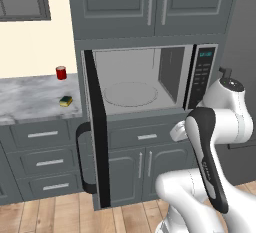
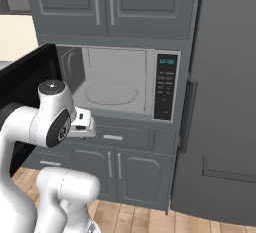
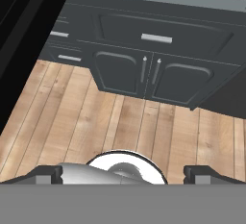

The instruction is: Place the sponge inside the microwave to prepare for sanitizing.

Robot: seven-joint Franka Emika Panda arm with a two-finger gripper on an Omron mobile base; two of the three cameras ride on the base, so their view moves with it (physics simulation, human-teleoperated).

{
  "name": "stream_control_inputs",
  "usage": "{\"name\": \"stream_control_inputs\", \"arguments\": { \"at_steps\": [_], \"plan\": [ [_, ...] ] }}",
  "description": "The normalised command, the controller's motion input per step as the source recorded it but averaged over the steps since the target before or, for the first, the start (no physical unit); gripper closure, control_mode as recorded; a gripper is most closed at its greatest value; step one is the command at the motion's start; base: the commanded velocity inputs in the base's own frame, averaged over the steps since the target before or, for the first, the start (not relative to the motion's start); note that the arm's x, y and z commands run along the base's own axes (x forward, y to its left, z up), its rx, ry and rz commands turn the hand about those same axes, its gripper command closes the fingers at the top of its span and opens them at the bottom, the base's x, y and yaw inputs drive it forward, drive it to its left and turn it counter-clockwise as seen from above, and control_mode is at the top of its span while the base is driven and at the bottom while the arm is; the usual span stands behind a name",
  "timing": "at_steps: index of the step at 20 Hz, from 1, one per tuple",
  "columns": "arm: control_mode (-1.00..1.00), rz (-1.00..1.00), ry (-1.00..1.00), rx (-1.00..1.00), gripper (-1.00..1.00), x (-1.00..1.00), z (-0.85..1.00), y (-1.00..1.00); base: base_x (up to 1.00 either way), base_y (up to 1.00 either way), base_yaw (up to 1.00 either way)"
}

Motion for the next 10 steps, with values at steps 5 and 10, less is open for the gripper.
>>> {"name": "stream_control_inputs", "arguments": {
  "at_steps": [5,10],
  "plan": [
    [-1.00,0.00,0.00,0.00,-1.00,0.00,0.00,0.00,0.00,0.00,0.00],
    [-1.00,0.00,0.00,0.00,-1.00,0.00,0.00,0.00,0.00,0.00,0.00]
  ]
}}
